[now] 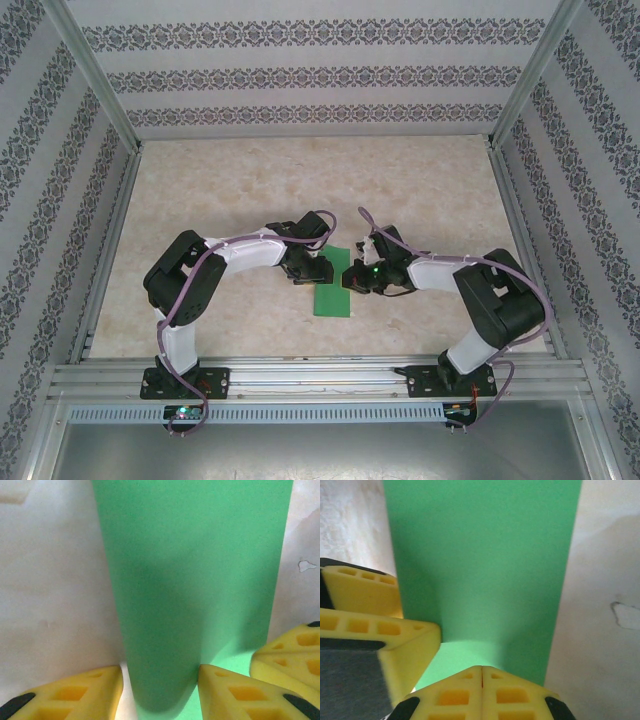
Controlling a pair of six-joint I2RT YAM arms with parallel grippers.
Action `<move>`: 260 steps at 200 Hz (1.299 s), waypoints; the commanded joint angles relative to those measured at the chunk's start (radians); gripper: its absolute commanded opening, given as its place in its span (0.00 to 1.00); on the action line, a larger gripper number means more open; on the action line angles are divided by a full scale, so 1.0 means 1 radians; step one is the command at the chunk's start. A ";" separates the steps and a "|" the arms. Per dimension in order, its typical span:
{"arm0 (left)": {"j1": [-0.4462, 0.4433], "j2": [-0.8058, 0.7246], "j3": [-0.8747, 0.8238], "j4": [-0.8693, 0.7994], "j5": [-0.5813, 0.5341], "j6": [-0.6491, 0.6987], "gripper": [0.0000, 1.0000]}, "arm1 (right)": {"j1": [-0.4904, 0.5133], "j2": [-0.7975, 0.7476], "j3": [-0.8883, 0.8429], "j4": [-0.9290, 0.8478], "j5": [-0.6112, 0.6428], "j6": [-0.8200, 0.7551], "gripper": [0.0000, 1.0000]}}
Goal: Fold a paper plane with a square sheet of paper (fold left side to right side)
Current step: Hold the square sheet of paper at the center of the table, then first fold the square sheet of paper in half at the center of the table.
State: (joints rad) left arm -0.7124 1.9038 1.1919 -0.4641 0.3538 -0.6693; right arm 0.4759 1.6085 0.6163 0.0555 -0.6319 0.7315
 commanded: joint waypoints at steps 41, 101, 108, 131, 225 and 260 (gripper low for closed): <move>-0.039 0.053 -0.036 0.015 -0.024 -0.001 0.46 | 0.013 0.076 0.025 -0.055 0.039 -0.010 0.00; -0.026 -0.147 -0.054 -0.005 -0.129 0.009 0.51 | 0.013 0.111 0.020 -0.103 0.073 -0.030 0.00; -0.024 -0.174 -0.057 -0.010 -0.148 0.013 0.52 | 0.013 0.112 0.021 -0.111 0.078 -0.034 0.00; -0.017 -0.264 -0.068 -0.026 -0.206 0.023 0.55 | 0.013 0.116 0.026 -0.132 0.092 -0.046 0.00; -0.015 -0.243 -0.143 0.253 0.111 0.049 0.21 | 0.013 0.122 0.034 -0.171 0.123 -0.066 0.00; -0.013 -0.168 -0.144 0.277 0.109 0.066 0.15 | 0.013 0.120 0.037 -0.190 0.132 -0.075 0.00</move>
State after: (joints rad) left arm -0.7311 1.7035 1.0565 -0.2462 0.4332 -0.6285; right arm 0.4763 1.6787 0.6754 -0.0082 -0.6334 0.6842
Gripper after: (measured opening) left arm 0.155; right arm 0.057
